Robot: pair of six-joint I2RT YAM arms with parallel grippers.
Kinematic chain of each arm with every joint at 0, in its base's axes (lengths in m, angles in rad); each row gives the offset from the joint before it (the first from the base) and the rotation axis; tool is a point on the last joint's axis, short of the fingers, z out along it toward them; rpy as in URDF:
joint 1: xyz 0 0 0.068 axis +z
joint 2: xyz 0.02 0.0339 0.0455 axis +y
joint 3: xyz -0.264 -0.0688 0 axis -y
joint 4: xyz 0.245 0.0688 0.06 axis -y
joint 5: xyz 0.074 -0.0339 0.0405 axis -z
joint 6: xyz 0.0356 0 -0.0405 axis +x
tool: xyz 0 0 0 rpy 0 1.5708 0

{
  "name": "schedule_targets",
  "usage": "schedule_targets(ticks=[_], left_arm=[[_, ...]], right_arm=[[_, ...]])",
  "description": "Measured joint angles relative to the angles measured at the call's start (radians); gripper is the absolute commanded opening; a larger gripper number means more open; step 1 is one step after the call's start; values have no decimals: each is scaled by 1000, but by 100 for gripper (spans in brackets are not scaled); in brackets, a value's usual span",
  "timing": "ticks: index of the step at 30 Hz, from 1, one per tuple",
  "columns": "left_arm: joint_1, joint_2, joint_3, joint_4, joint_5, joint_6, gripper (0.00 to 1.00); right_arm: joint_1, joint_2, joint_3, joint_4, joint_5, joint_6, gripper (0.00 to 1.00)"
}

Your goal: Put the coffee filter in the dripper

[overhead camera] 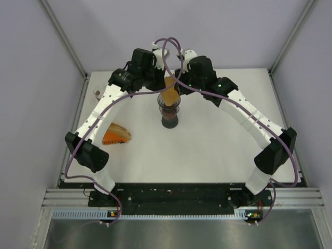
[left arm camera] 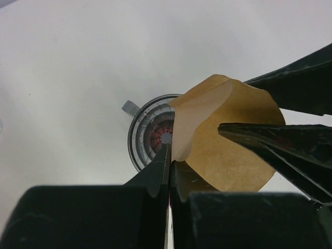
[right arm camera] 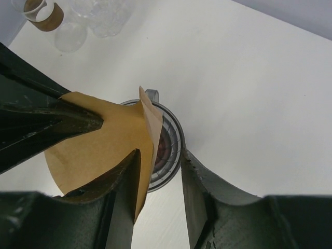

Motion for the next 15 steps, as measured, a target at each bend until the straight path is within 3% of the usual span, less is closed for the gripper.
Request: schedule_targets(ticks=[15], left_arm=[[28,75,-33,-63,32,-55,0]], right_arm=[[-51,56,0,-4,-123,25,33]])
